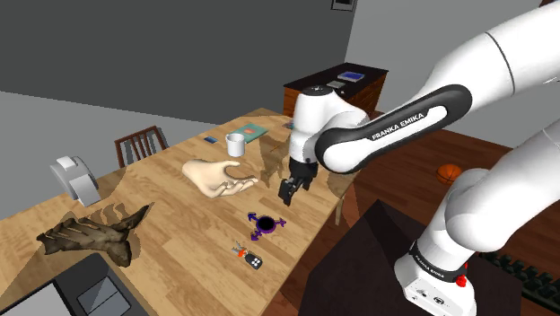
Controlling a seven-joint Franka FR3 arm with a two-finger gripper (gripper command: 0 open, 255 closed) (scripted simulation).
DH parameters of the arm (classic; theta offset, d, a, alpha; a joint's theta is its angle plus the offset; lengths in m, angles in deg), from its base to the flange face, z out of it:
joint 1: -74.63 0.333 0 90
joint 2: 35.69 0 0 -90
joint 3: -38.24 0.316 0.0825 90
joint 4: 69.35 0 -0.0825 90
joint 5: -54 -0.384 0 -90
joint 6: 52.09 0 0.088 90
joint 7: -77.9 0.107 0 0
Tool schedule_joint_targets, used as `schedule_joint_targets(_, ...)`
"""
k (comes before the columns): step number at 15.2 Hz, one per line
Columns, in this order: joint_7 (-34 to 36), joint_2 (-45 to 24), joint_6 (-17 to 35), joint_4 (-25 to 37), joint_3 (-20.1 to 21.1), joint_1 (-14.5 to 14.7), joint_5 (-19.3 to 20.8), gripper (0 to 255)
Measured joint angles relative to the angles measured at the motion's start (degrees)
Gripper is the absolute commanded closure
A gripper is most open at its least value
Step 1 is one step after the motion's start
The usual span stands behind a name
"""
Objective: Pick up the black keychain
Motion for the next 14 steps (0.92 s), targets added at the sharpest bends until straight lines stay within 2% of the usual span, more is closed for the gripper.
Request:
schedule_joint_targets(3, 4.6, -7.4, 5.1, 1.6, 2.6, -0.8, 2.9, 0)
schedule_joint_targets(8, 14.9, -20.3, 11.4, 6.2, 5.2, -1.1, 11.6, 0)
schedule_joint_targets(10, 19.5, -25.0, 12.6, 8.7, 5.2, 0.1, 15.5, 0)
schedule_joint_targets(14, 27.4, -35.6, 15.4, 14.5, 2.3, 3.7, 23.8, 0)
